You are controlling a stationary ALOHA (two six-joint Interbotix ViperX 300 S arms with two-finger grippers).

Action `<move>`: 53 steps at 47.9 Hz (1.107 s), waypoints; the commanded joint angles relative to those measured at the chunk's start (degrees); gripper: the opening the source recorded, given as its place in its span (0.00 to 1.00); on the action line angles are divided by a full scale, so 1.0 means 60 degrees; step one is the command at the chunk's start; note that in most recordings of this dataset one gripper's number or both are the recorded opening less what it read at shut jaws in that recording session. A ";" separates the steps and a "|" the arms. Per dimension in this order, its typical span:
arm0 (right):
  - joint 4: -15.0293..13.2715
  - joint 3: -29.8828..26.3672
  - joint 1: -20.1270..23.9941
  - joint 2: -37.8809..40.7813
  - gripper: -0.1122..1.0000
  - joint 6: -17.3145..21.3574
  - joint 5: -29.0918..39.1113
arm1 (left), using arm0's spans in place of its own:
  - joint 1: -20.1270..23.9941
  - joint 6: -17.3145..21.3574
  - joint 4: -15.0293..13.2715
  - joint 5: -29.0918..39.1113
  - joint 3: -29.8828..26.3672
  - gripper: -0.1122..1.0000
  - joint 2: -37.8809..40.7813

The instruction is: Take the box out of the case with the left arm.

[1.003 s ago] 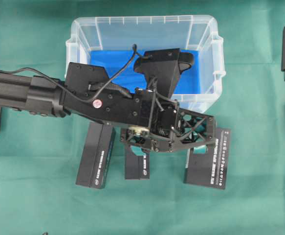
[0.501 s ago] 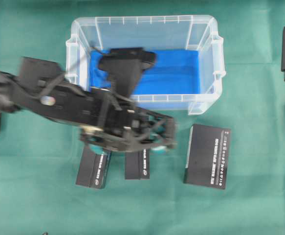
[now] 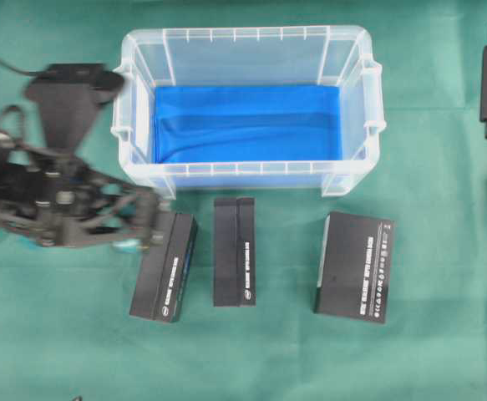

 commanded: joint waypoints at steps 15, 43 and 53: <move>-0.0029 -0.0073 -0.0015 0.0029 0.11 -0.0015 -0.0059 | -0.0176 0.0000 0.0015 -0.0044 0.1992 0.90 -0.2476; -0.0029 -0.0059 -0.0015 0.0117 0.11 0.0000 -0.0088 | 0.1348 0.0967 0.0073 0.0088 0.2051 0.90 -0.2637; -0.0029 -0.0073 -0.0015 0.0146 0.11 0.0015 -0.0088 | 0.2490 0.1934 0.0073 0.0439 0.2021 0.90 -0.2637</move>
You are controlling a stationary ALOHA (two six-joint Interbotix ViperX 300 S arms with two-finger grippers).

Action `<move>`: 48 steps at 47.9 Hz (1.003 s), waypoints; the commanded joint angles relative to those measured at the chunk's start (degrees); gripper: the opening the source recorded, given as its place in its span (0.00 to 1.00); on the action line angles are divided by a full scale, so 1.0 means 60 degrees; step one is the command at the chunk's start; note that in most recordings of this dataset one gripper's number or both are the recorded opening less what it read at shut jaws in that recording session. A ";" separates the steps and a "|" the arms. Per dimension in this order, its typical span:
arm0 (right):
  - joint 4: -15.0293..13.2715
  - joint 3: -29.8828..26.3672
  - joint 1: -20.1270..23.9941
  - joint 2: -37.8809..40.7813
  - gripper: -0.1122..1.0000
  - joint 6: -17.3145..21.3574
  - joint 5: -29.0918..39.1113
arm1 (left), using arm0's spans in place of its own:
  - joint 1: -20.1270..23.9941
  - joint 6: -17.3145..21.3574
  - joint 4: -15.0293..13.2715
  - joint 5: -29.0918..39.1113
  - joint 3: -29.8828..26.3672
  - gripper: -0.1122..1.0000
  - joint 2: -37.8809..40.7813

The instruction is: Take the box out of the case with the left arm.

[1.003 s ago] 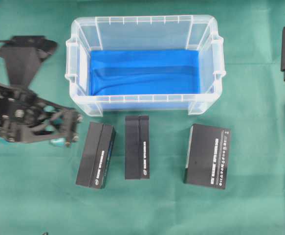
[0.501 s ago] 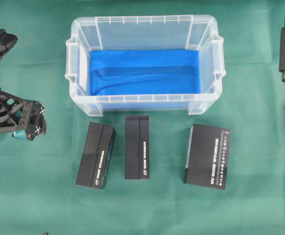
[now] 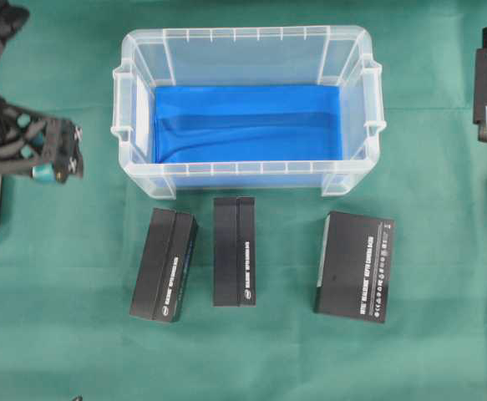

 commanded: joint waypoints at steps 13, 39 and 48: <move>-0.0029 -0.0088 -0.0015 0.0015 0.11 0.0015 -0.0073 | 0.1567 0.1289 0.0000 0.0234 -0.0190 0.90 -0.0073; -0.0029 -0.0088 0.0000 0.0015 0.11 0.0029 -0.0015 | 0.1978 0.1465 -0.0073 0.0234 -0.0205 0.90 -0.0073; -0.0029 -0.0103 -0.0015 -0.0015 0.11 0.0029 0.0015 | 0.1978 0.1450 -0.0073 0.0234 -0.0205 0.90 -0.0073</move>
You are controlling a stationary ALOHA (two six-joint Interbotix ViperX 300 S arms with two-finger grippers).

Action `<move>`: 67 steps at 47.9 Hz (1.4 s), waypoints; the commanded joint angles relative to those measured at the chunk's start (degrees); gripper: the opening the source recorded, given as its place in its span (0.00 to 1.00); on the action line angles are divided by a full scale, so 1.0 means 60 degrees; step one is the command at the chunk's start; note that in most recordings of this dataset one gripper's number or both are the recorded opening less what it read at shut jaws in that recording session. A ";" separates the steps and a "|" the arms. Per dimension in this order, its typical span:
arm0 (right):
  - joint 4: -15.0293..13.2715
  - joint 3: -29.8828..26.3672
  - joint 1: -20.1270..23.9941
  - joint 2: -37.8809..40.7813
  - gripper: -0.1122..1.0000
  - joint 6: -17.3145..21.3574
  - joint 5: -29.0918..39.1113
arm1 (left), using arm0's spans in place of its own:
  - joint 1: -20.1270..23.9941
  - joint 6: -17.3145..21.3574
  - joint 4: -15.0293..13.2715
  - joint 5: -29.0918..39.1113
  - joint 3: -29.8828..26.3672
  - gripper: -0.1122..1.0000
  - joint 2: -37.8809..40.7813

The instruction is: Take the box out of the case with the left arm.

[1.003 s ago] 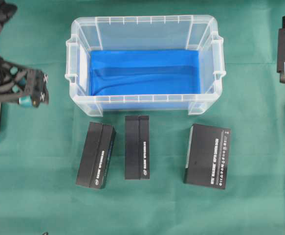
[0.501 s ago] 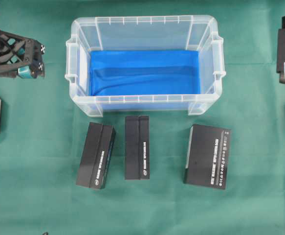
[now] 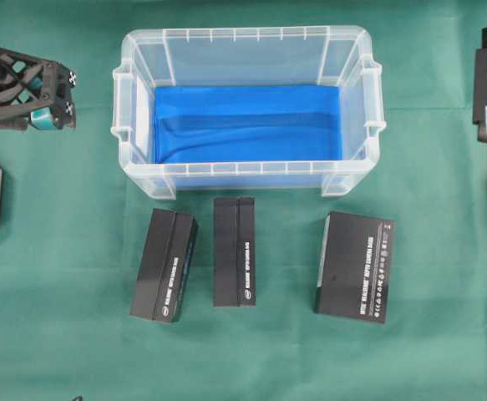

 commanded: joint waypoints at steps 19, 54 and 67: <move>-0.0015 -0.0073 -0.0015 -0.0234 0.11 0.0015 0.0542 | 0.0044 0.0000 -0.0015 -0.0015 -0.0190 0.90 -0.0059; 0.0015 -0.0073 -0.0015 -0.0205 0.11 0.0015 0.0674 | 0.0044 -0.0059 -0.0015 -0.0015 -0.0205 0.90 -0.0059; 0.0029 -0.0059 -0.0015 -0.0190 0.11 0.0015 0.0674 | 0.0059 -0.0073 -0.0015 -0.0015 -0.0190 0.90 -0.0073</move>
